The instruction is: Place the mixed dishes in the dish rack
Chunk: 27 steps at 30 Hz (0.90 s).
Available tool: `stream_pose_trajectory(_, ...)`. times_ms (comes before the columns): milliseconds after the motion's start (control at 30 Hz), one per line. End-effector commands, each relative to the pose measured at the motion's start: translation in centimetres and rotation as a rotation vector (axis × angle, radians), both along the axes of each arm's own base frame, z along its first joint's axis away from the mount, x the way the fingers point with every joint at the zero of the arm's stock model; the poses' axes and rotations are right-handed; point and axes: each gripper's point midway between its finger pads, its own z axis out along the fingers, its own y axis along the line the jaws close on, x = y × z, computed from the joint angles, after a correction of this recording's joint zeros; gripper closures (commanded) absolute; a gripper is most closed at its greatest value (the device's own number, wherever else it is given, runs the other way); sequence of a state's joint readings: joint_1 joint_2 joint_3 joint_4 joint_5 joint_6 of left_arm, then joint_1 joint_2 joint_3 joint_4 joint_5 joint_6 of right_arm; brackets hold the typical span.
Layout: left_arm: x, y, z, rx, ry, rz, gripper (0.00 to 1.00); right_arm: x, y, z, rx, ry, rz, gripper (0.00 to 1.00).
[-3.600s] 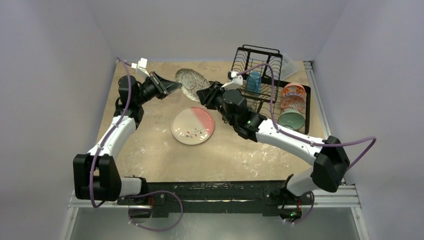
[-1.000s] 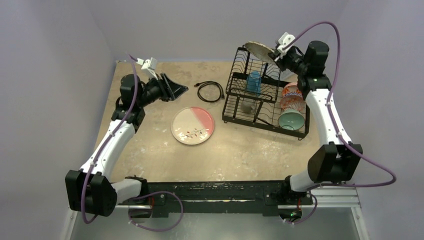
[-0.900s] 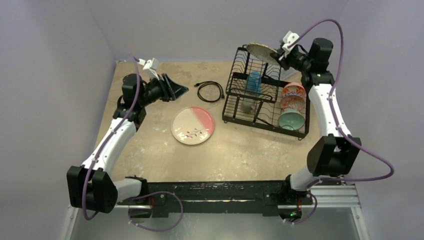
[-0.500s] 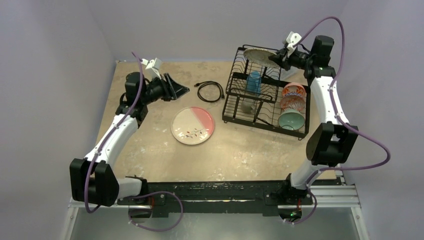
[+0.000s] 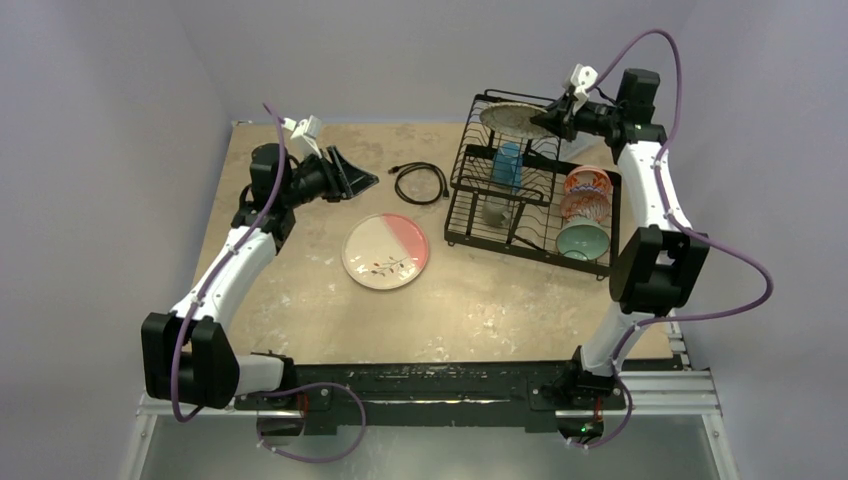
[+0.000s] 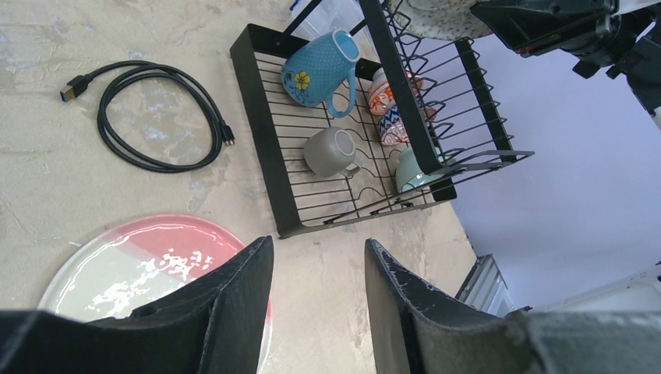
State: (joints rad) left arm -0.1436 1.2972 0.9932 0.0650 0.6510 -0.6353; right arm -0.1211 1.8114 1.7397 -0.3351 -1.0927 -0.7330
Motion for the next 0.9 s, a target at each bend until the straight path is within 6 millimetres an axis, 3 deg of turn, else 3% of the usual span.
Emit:
stream_pose_trajectory(0,0.8,0.2,2.7,-0.021,-0.085,-0.004,0.55,-0.4,1.0,1.8,0.007,-0.055,0.072,1.00)
stream_pose_trajectory(233,1.1,0.2,2.6,-0.037,-0.072,-0.009,0.55,-0.2,1.2,0.4,0.015,-0.022,0.102,1.00)
stream_pose_trajectory(467,1.2,0.4,2.5,-0.044,-0.065,-0.006,0.55,0.1,1.0,-0.4,0.006,-0.001,0.091,0.86)
stream_pose_trajectory(667,1.4,0.4,2.3,-0.060,-0.055,-0.010,0.55,0.3,0.6,-0.1,0.012,0.035,0.036,0.73)
stream_pose_trajectory(867,1.5,0.4,2.4,-0.066,-0.051,-0.009,0.55,0.4,0.6,1.3,0.018,0.046,-0.040,0.68)
